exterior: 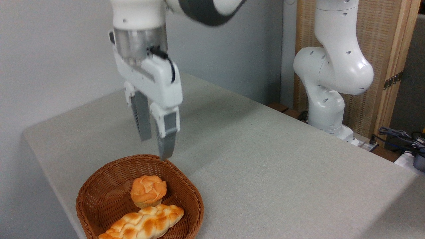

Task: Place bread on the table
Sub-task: 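Lower the open gripper down onto the round orange bun in the basket, then close the gripper on the round bun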

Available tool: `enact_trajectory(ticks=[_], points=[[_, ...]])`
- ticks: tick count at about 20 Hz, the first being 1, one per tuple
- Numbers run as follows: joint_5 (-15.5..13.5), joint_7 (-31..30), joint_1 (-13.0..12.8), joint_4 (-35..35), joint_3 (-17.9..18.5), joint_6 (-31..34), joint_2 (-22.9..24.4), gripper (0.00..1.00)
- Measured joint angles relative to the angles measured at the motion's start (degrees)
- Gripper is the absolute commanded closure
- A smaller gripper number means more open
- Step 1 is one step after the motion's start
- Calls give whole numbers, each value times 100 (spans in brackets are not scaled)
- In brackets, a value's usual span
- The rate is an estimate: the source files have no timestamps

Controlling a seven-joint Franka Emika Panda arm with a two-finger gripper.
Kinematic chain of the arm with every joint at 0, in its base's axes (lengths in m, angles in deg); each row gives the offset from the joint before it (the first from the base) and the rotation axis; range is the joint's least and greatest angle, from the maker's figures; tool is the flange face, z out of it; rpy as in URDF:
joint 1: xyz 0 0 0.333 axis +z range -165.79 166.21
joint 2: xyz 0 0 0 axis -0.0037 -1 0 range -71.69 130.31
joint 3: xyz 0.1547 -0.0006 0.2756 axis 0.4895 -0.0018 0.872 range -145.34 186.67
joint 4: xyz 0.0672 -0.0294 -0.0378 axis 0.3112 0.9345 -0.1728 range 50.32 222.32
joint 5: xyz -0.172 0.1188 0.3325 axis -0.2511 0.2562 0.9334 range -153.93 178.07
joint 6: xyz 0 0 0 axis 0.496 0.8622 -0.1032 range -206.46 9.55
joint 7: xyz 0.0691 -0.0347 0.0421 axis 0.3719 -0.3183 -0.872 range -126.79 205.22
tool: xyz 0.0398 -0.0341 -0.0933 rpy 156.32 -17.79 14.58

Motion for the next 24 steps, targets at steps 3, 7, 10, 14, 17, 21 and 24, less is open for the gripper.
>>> enact_trajectory(ticks=[3,7,10,14,17,21,24], points=[[0,135,-30,509,-97,-720,-97,0],[0,193,-40,742,-249,-1035,-281,0],[0,196,-42,787,-337,-1304,-463,0],[7,255,-40,890,-377,-1522,-649,14],[99,272,-43,1047,-451,-1828,-709,67],[143,364,-42,1222,-468,-2110,-717,72],[143,472,-40,1222,-468,-2112,-717,72]])
